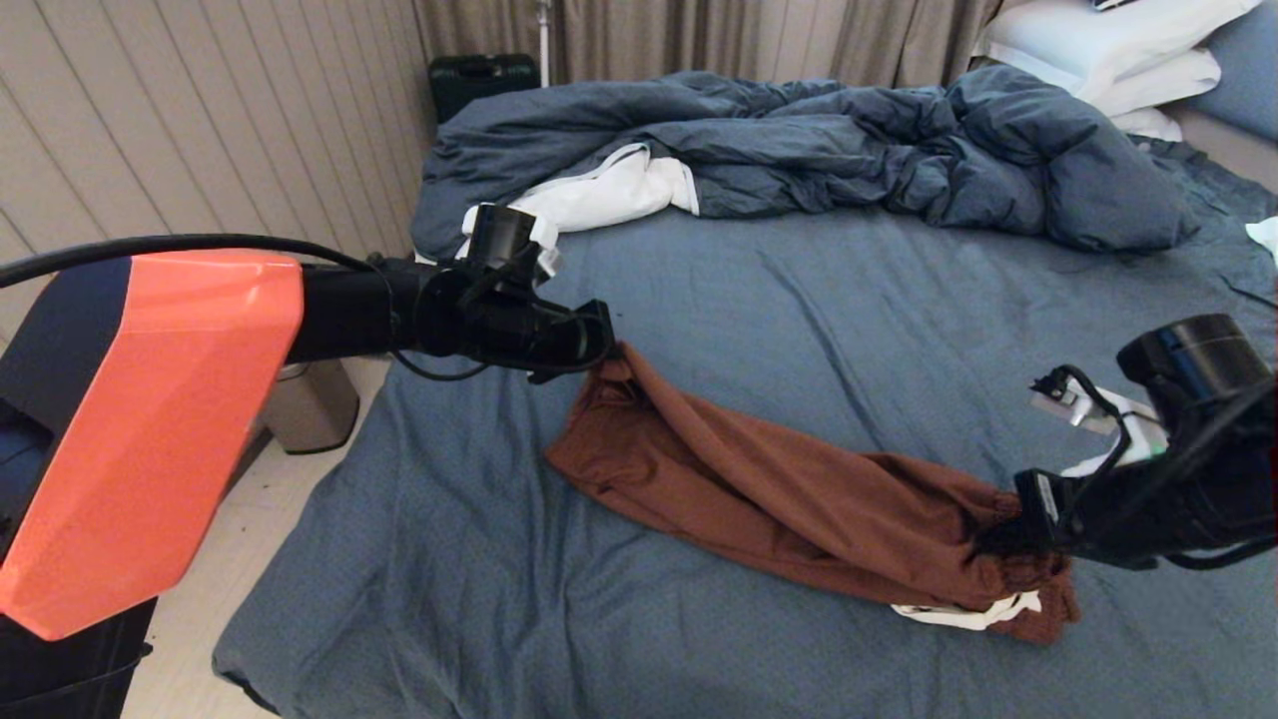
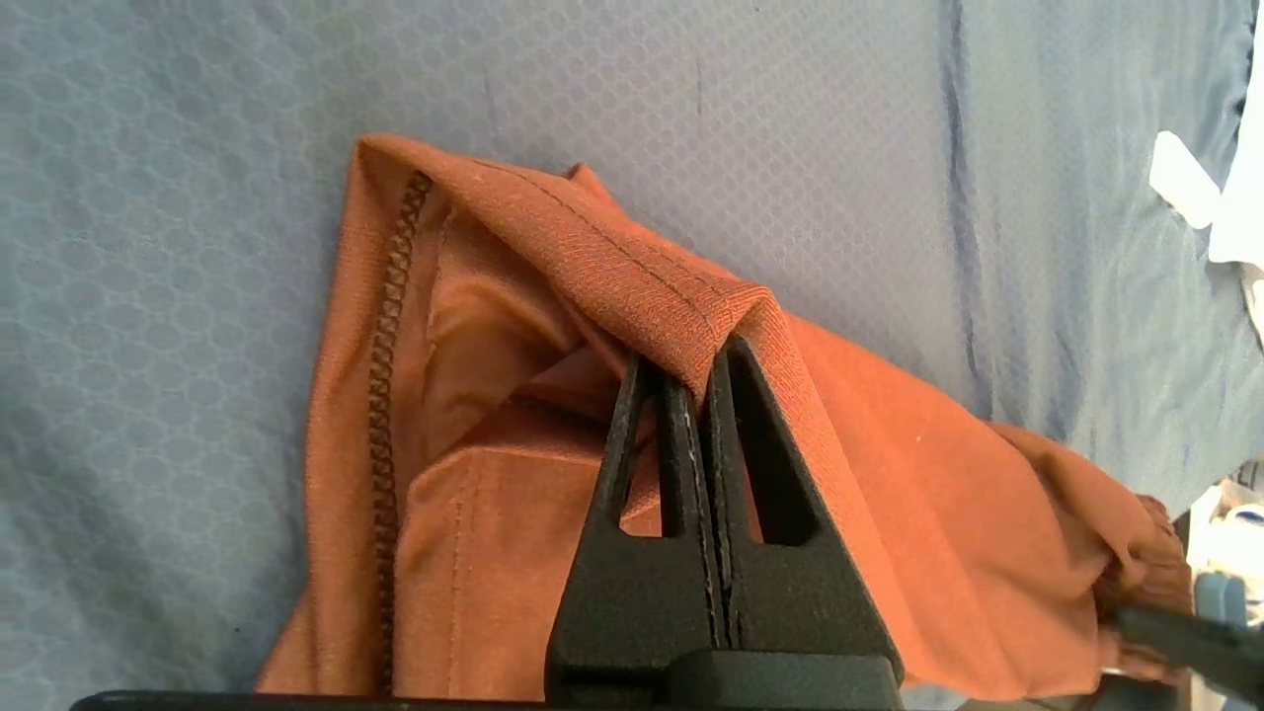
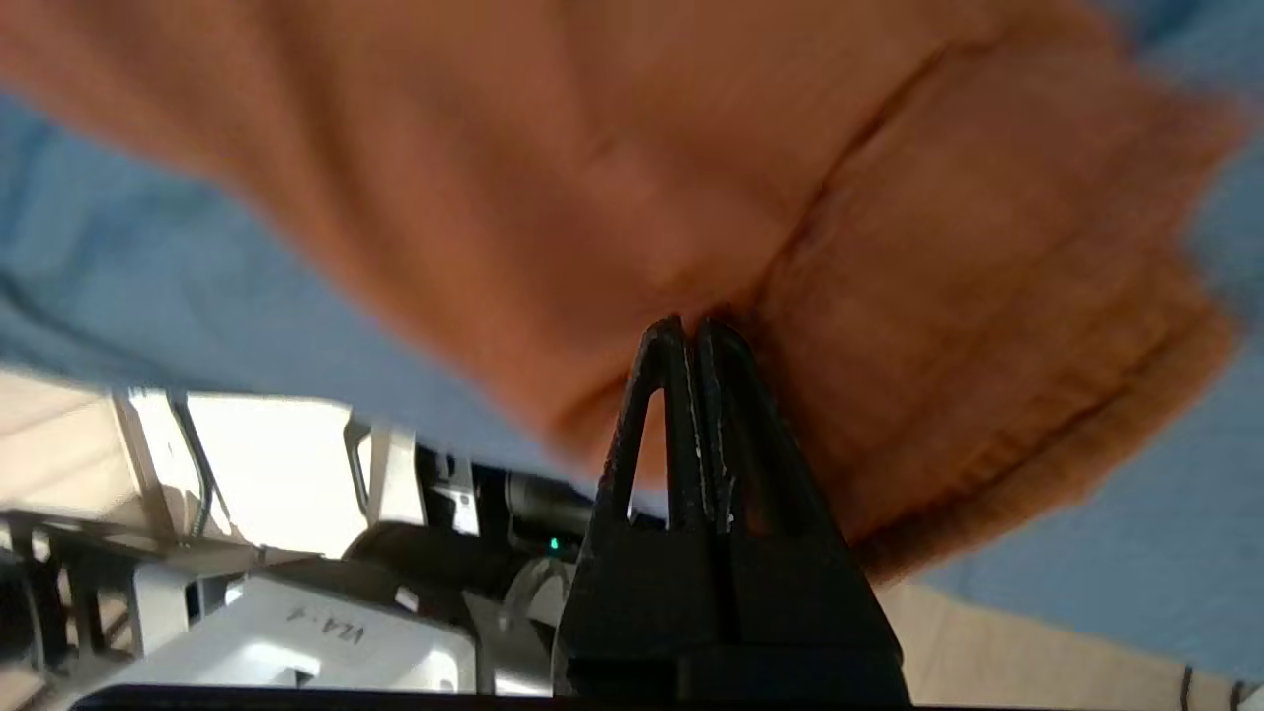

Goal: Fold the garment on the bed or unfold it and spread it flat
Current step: Fold the brown shorts

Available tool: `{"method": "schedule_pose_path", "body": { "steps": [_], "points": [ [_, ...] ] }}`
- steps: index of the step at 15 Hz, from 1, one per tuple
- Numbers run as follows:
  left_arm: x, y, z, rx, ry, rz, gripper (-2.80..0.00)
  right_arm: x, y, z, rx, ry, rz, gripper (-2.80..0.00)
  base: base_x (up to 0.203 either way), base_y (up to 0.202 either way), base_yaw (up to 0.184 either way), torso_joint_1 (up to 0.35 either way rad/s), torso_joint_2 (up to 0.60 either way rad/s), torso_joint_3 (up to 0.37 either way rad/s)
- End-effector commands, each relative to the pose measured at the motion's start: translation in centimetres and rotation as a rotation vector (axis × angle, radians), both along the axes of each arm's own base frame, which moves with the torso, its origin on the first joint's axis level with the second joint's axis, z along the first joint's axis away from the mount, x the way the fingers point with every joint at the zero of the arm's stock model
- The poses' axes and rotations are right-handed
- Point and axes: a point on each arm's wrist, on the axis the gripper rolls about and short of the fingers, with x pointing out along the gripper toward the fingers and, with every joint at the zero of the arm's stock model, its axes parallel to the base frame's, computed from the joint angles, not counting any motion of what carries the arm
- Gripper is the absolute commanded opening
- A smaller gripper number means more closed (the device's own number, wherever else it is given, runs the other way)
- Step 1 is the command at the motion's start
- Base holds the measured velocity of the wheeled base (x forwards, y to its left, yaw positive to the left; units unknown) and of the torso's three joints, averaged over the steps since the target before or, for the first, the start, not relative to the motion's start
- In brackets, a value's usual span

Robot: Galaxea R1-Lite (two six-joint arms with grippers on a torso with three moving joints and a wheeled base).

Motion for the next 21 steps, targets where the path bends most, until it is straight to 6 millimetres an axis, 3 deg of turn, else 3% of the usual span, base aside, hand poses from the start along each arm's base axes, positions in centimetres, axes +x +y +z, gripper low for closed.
{"method": "schedule_pose_path", "body": {
  "steps": [1,5,10,13,16,19,21],
  "points": [
    [0.2,0.1,-0.3,-0.001,0.006,0.004,-2.80,1.5,-0.5,-0.7,0.004,0.026,-0.017,-2.80,0.000,0.000,0.000,0.000,0.00,0.000],
    [0.2,0.1,-0.3,-0.004,0.006,0.006,-2.80,3.4,-1.8,-0.1,0.002,-0.008,-0.063,-2.80,0.000,0.000,0.000,0.000,0.00,0.000],
    [0.3,0.1,-0.3,-0.005,0.005,0.006,-2.80,2.9,-3.1,2.6,-0.005,-0.110,-0.111,-2.80,0.000,0.000,0.000,0.000,0.00,0.000],
    [0.3,0.0,-0.3,-0.004,0.005,0.007,-2.80,0.5,-2.8,5.3,-0.010,-0.207,-0.111,-2.80,0.000,0.000,0.000,0.000,0.00,0.000],
    [0.3,0.0,-0.3,-0.004,0.006,0.006,-2.80,-3.4,-1.4,6.8,-0.009,-0.247,-0.069,-2.80,0.000,0.000,0.000,0.000,0.00,0.000],
    [0.2,0.1,-0.3,-0.004,0.006,0.006,-2.80,-8.7,1.4,6.0,0.005,-0.239,0.070,-2.80,0.000,0.000,0.000,0.000,0.00,0.000],
    [0.2,0.1,-0.3,-0.003,0.008,0.006,-2.80,-10.4,1.9,4.6,-0.010,-0.172,0.102,-2.80,0.000,0.000,0.000,0.000,0.00,0.000]
  ]
}}
